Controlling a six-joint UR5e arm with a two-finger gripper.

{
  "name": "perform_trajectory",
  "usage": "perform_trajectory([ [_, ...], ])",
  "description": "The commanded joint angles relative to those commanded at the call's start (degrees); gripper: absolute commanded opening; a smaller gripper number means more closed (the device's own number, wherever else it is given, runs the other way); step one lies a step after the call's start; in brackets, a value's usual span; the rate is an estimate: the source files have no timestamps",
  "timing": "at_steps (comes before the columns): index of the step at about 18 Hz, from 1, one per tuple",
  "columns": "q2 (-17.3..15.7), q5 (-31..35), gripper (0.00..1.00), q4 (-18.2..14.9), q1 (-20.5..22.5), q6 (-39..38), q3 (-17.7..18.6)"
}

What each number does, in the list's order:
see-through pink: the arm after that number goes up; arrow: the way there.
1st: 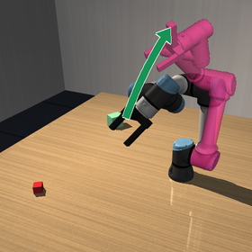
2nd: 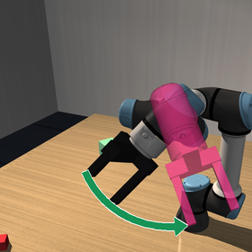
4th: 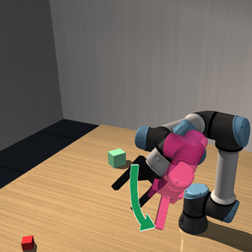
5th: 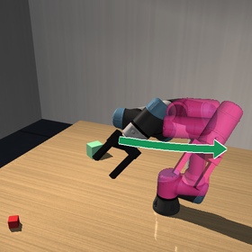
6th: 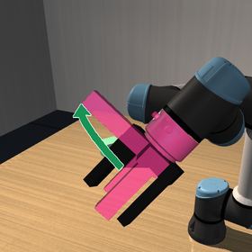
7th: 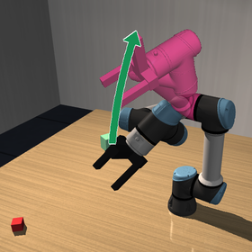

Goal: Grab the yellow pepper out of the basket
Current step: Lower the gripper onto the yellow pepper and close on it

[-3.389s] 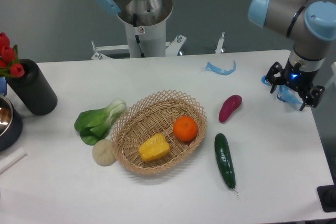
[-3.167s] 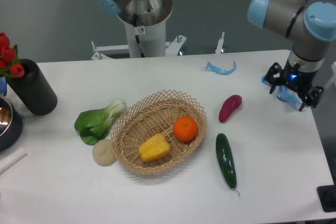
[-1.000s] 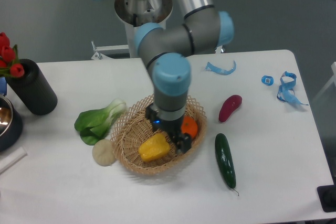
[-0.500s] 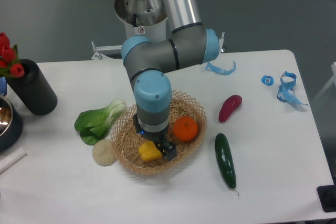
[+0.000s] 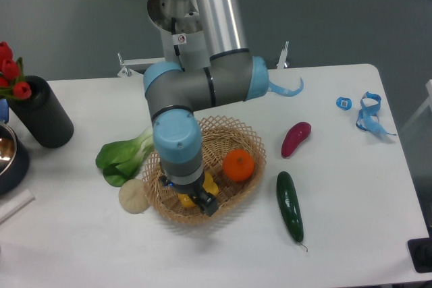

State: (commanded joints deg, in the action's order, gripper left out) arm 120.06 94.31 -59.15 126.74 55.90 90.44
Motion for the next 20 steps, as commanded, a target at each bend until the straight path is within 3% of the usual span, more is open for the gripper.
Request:
perform_trajectory([
  [13, 1.8, 4.0, 1.0, 0.2, -1.2, -1.2, -0.3],
  [20, 2.5, 4.0, 0.62, 0.2, -1.2, -1.2, -0.7],
])
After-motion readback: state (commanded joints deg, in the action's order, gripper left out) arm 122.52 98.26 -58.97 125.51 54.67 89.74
